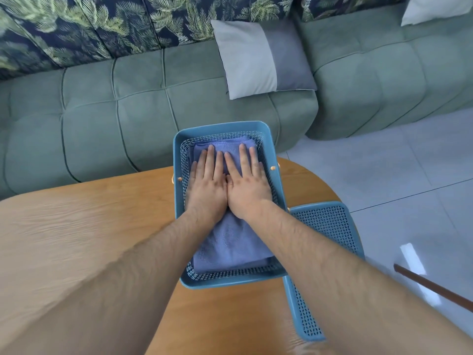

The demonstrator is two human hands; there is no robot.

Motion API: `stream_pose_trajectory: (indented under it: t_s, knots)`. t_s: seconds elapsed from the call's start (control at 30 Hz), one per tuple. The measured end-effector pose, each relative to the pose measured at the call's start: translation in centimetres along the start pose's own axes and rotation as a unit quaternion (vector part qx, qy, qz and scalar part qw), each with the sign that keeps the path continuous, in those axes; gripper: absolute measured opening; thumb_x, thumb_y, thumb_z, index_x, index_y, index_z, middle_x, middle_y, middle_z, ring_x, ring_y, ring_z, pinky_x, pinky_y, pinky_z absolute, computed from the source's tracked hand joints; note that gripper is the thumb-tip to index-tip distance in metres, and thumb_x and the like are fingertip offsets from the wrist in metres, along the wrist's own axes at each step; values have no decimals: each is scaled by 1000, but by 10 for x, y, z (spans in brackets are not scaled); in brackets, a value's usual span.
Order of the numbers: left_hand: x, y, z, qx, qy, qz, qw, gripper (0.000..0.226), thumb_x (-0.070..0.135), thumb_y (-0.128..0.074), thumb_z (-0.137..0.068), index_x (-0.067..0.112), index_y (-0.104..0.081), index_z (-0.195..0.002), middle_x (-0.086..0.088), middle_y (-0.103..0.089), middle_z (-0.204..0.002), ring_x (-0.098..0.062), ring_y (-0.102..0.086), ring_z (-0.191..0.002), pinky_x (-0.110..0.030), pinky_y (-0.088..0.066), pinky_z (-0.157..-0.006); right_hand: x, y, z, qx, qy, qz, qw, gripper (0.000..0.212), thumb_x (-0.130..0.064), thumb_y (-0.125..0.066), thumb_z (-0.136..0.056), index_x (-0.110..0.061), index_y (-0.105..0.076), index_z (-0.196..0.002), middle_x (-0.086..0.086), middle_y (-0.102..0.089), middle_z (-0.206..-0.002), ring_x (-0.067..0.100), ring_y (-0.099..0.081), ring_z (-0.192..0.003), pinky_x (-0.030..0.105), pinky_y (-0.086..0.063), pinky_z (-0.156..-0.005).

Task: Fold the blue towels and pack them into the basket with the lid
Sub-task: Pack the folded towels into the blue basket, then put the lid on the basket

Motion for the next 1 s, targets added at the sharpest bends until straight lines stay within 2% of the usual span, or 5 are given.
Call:
stream_pose_trajectory:
  t_s: [0.33, 0.53, 0.7, 0.83, 1.0]
  knots:
    - [0, 14, -2, -83, -5, -11, 996, 62, 33, -12, -104, 8, -2, -160, -15, 6, -167, -29, 2, -155, -43, -4, -125, -9, 28, 7, -67, 12, 1, 998, 63, -35, -21, -107, -26, 12, -160, 12, 25, -165, 33, 24, -152, 50, 4, -125]
    - [57, 93, 45, 8, -65, 92, 994, 61, 38, -28, -103, 11, -23, -158, -16, -17, -165, -30, -16, -153, -47, -21, -123, 21, 124, 97, 213, 26, -137, 967, 65, -20, -48, -91, -19, -35, -155, 13, -24, -165, 27, -31, -148, 54, -9, -123]
    - [168, 134, 103, 110, -203, 171, 958, 51, 26, -44, -101, 2, -47, -145, -19, -39, -156, -30, -37, -145, -43, -33, -118, 124, 108, 188, 237, -88, -133, 958, 54, -28, -43, -97, -20, -42, -151, 10, -36, -160, 28, -36, -144, 52, -20, -121]
    - [231, 75, 154, 0, -245, 176, 953, 55, 30, -51, -97, 1, -49, -143, -25, -44, -149, -36, -46, -136, -43, -38, -113, 205, 31, 235, 137, -203, -114, 963, 63, -36, -60, -96, -19, -40, -153, 15, -38, -157, 35, -40, -140, 50, -32, -113]
    - [227, -51, 189, -263, -74, 102, 957, 74, 48, -46, -101, 18, -14, -160, -29, -17, -159, -43, -28, -143, -47, -29, -115, 248, -75, 251, -61, -265, -112, 956, 91, -67, -56, -90, -28, -14, -161, 17, -11, -166, 36, -18, -150, 49, -20, -120]
Point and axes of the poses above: each hand's wrist, its own z-axis away from the middle knuckle, its own y-axis out of the back of the hand, x = y × z, the point moved 8 cm from there along -z, towards the middle knuckle
